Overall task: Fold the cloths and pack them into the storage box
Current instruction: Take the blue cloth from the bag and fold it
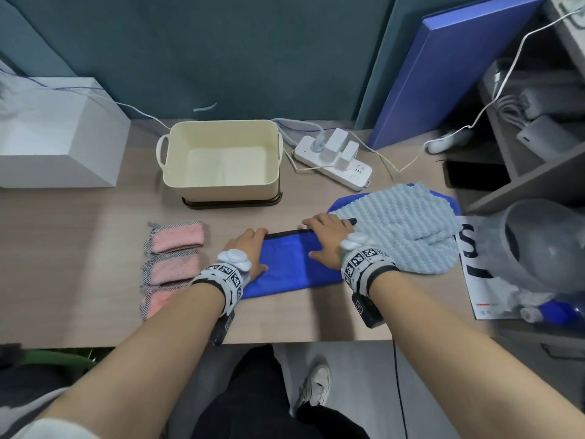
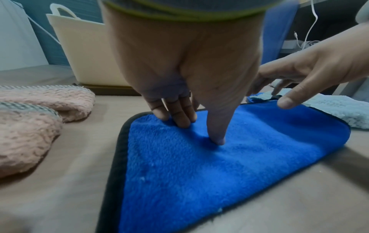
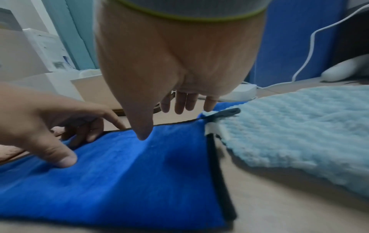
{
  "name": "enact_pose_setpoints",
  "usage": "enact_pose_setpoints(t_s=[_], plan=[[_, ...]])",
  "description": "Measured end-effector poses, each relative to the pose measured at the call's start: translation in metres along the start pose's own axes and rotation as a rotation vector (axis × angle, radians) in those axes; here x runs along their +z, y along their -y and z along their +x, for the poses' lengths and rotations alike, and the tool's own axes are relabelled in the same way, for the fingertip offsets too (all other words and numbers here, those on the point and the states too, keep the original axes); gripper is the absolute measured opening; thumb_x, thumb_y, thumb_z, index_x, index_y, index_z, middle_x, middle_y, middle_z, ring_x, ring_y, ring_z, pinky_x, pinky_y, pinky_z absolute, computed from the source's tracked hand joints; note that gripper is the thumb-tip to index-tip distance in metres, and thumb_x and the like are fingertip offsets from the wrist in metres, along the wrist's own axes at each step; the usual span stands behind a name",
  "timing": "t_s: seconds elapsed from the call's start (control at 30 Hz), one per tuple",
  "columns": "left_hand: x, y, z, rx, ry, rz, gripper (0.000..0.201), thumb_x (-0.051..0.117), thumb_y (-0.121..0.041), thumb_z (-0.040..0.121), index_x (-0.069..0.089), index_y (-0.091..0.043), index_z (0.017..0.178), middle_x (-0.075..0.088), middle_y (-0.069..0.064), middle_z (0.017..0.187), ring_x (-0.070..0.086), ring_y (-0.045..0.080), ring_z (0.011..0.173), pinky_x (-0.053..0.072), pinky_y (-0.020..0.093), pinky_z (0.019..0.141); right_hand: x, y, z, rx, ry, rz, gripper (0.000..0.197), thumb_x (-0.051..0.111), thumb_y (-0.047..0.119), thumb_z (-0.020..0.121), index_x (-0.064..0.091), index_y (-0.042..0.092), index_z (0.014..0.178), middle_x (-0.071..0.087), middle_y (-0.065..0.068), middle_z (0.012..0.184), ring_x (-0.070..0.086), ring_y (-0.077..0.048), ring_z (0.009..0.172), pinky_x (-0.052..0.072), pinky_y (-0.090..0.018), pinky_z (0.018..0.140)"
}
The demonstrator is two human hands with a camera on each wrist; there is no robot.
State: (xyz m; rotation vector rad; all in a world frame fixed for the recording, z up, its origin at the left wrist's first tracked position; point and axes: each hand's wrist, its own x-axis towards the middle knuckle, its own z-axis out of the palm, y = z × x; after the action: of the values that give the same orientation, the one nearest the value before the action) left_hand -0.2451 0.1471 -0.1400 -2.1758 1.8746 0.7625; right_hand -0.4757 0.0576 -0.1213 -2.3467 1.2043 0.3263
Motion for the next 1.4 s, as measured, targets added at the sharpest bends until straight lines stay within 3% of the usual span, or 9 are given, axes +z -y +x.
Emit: enact_pose_setpoints(t_s=[0.2,0.47,0.57,0.73,0.9,0.97,1.17,1.3,1.4], plan=[[-0.001,0.008,-0.003,0.021,-0.061,0.124,0.059,0.081,-0.056,0.061,0.057,-0.032,0.11,0.043,-0.002,0.118,0.045,0.023,0.108,0.039,0.037,0.092,0.013,0.018,0.013,0.046,0.08,-0.07,0.049,0.07,0.032,0.086,0.05,0.03,0.13,0.054,0.002,0.13,0.046,-0.025,0.126,0.035,-0.042,0.106],[-0.012,0.035,-0.005,0.093,0.045,0.08,0.026,0.059,-0.036,0.088,0.033,-0.036,0.089,0.062,-0.009,0.091,0.049,0.027,0.087,0.041,0.041,0.091,-0.01,0.016,0.004,0.069,0.198,-0.169,0.027,0.059,0.014,0.089,0.045,0.035,0.097,0.05,0.004,0.123,0.042,-0.027,0.095,0.031,-0.033,0.073],[-0.015,0.038,-0.012,0.127,0.017,0.064,0.026,0.062,-0.034,0.086,0.036,-0.034,0.088,0.062,-0.01,0.087,0.053,0.027,0.083,0.045,0.036,0.08,-0.016,0.018,0.001,0.082,0.226,-0.228,0.027,0.059,0.017,0.087,0.05,0.036,0.103,0.053,0.002,0.117,0.042,-0.027,0.099,0.031,-0.032,0.072],[-0.013,0.037,-0.016,0.157,-0.031,-0.016,0.023,0.068,-0.033,0.084,0.046,-0.032,0.091,0.057,-0.01,0.092,0.058,0.023,0.084,0.046,0.032,0.073,0.003,0.027,-0.008,0.039,0.15,-0.222,0.054,0.073,0.03,0.08,0.051,0.035,0.129,0.039,0.0,0.135,0.042,-0.028,0.121,0.037,-0.042,0.096],[-0.002,0.044,-0.017,0.138,-0.073,-0.063,0.023,0.066,-0.042,0.089,0.045,-0.032,0.092,0.059,-0.005,0.095,0.059,0.026,0.085,0.047,0.034,0.074,0.0,0.037,-0.008,0.128,0.187,-0.114,0.05,0.072,0.018,0.085,0.045,0.028,0.126,0.044,-0.006,0.13,0.058,-0.035,0.092,0.052,-0.041,0.075],[-0.001,0.048,-0.016,0.127,-0.077,-0.073,0.025,0.065,-0.044,0.089,0.043,-0.033,0.09,0.057,-0.006,0.094,0.058,0.025,0.084,0.045,0.033,0.072,-0.006,0.037,-0.009,0.122,0.236,-0.123,0.051,0.064,0.011,0.088,0.047,0.032,0.132,0.056,-0.006,0.125,0.06,-0.035,0.097,0.049,-0.037,0.074],[-0.001,0.056,-0.013,0.118,-0.065,-0.093,0.024,0.067,-0.043,0.089,0.047,-0.03,0.091,0.054,-0.003,0.096,0.057,0.025,0.087,0.049,0.038,0.079,-0.008,0.039,-0.013,0.033,0.312,-0.224,0.063,0.056,0.007,0.082,0.055,0.045,0.132,0.047,0.003,0.136,0.042,-0.03,0.127,0.037,-0.042,0.105],[0.0,0.056,-0.012,0.129,-0.066,-0.061,0.02,0.066,-0.038,0.09,0.051,-0.026,0.095,0.055,-0.002,0.099,0.056,0.024,0.087,0.049,0.036,0.077,-0.02,0.039,-0.013,0.049,0.393,-0.209,0.06,0.05,0.004,0.087,0.056,0.047,0.128,0.052,0.01,0.136,0.055,-0.03,0.107,0.045,-0.036,0.078],[0.0,0.054,-0.012,0.137,-0.057,-0.013,0.021,0.066,-0.04,0.09,0.048,-0.028,0.091,0.057,-0.002,0.099,0.057,0.024,0.086,0.05,0.036,0.076,-0.022,0.035,-0.014,0.068,0.408,-0.214,0.063,0.051,0.008,0.091,0.053,0.046,0.141,0.06,0.006,0.138,0.058,-0.025,0.109,0.04,-0.03,0.079]])
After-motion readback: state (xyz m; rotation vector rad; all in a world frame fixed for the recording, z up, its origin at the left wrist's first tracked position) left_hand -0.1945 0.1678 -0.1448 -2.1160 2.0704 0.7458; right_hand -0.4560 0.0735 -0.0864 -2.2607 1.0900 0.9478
